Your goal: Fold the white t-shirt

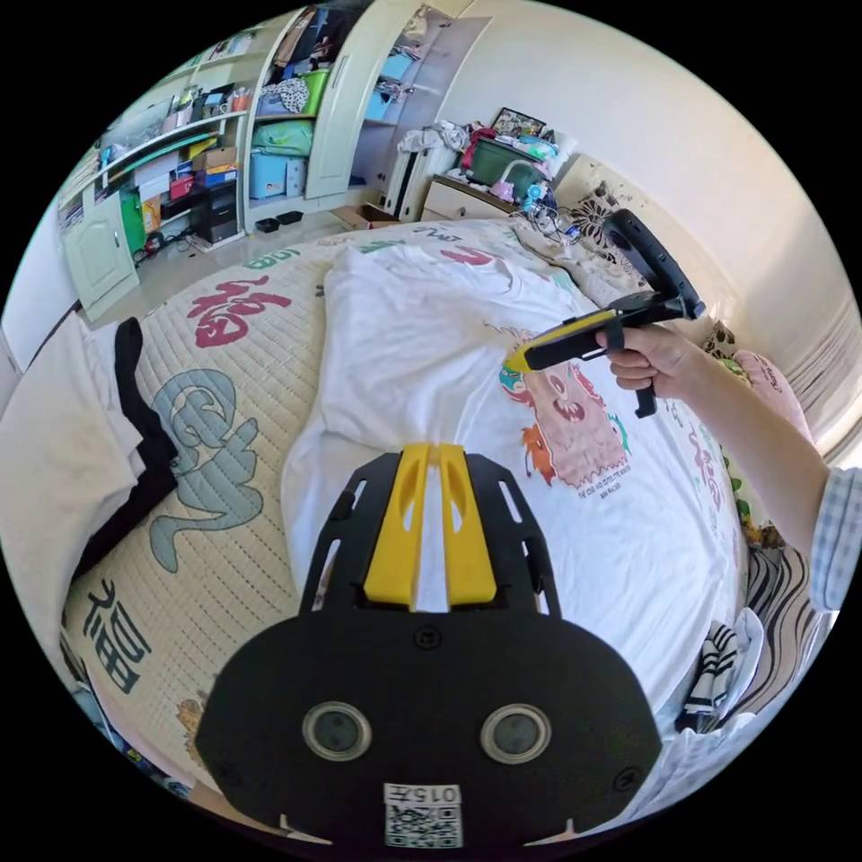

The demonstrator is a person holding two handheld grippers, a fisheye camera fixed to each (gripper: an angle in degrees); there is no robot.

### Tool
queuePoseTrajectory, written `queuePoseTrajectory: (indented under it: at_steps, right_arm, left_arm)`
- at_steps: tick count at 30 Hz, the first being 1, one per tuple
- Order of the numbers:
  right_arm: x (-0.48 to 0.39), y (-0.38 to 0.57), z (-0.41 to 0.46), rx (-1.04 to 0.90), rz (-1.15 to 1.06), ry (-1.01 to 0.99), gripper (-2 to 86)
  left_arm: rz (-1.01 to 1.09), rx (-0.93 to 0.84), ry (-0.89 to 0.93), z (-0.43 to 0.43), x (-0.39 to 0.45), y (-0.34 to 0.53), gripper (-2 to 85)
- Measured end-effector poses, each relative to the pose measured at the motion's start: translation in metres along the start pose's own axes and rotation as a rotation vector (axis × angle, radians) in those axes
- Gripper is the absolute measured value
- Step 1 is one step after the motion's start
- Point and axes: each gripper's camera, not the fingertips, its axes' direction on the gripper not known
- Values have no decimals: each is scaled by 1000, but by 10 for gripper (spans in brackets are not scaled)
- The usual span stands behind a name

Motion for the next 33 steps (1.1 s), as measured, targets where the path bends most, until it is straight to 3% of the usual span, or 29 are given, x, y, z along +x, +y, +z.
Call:
queuePoseTrajectory:
  at_steps: [5, 10, 15, 17, 19, 22, 25, 27, 30, 33]
  right_arm:
    - [31, 41, -76, 268, -4, -134, -1]
    - [63, 65, -100, 200, -88, -214, 11]
    - [131, 98, -161, 383, -116, -701, 50]
    - [133, 115, -194, 515, -195, -715, 53]
    - [136, 132, -238, 642, -205, -655, 53]
    - [154, 170, -330, 713, -116, -547, 67]
    - [172, 239, -407, 850, 59, -199, 80]
    - [179, 293, -445, 907, 322, 121, 83]
    - [189, 330, -468, 865, 577, 334, 87]
    - [202, 331, -475, 756, 657, 373, 93]
  left_arm:
    - [10, 89, -45, 2, 21, -20, 53]
    - [65, -119, -138, 63, 39, -39, 38]
    - [112, -233, -186, 92, 56, -66, 30]
    - [87, -276, -169, 95, 57, -77, 35]
    - [80, -281, -201, 90, 65, -94, 45]
    - [265, -137, -219, 79, 120, -147, 55]
    - [581, -121, -99, 118, 207, -218, 62]
    - [794, -139, 37, 172, 284, -261, 66]
    - [1010, -230, 161, 251, 376, -285, 68]
    - [1121, -337, 191, 318, 440, -285, 69]
